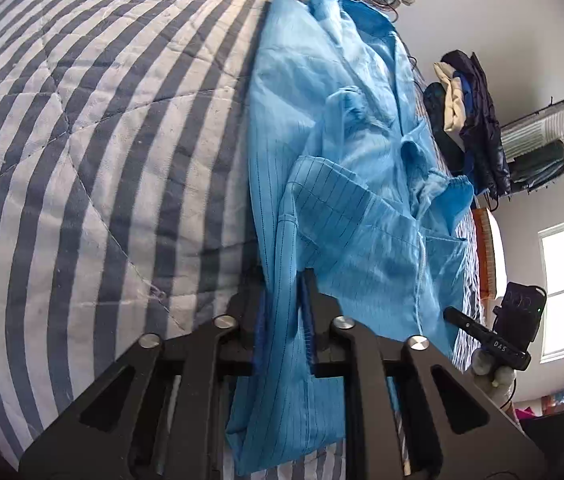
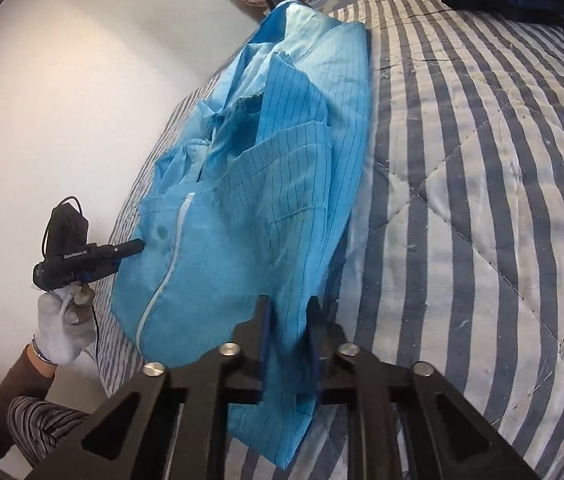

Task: Fold large clothes
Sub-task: 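Lift the coat hem with both grippers and fold it toward the collar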

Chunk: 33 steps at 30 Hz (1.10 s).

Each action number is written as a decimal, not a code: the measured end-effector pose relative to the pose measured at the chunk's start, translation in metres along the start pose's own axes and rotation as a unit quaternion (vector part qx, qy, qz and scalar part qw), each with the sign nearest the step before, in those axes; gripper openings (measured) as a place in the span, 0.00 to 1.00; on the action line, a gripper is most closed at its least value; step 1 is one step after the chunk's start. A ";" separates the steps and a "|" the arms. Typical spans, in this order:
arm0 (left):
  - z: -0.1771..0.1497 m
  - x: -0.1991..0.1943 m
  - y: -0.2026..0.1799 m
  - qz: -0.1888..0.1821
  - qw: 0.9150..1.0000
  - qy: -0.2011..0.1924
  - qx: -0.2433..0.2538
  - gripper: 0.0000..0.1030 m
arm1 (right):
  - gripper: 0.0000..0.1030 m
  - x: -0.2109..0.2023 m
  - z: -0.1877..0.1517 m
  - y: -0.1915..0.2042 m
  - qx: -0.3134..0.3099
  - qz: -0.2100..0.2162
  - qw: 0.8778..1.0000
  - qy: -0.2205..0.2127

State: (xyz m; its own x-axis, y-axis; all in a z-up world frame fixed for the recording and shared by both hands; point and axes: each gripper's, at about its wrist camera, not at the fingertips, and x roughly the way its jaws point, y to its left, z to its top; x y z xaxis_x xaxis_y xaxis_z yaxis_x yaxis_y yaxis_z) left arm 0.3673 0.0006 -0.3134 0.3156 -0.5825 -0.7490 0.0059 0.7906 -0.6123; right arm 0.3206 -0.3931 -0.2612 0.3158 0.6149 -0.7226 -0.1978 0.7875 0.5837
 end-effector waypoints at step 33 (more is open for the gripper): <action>0.152 -0.006 0.019 -0.059 0.996 -0.055 0.030 0.56 | 0.47 -0.039 0.148 0.128 -0.121 -0.037 0.991 -0.053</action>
State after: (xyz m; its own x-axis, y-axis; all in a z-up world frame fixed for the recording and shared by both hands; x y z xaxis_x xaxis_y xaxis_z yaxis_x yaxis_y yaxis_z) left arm 0.5100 0.0479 -0.2821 0.4109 -0.6506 -0.6387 0.1048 0.7296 -0.6757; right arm 0.4200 -0.3224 -0.1031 0.4300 0.5578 -0.7099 -0.3838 0.8247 0.4155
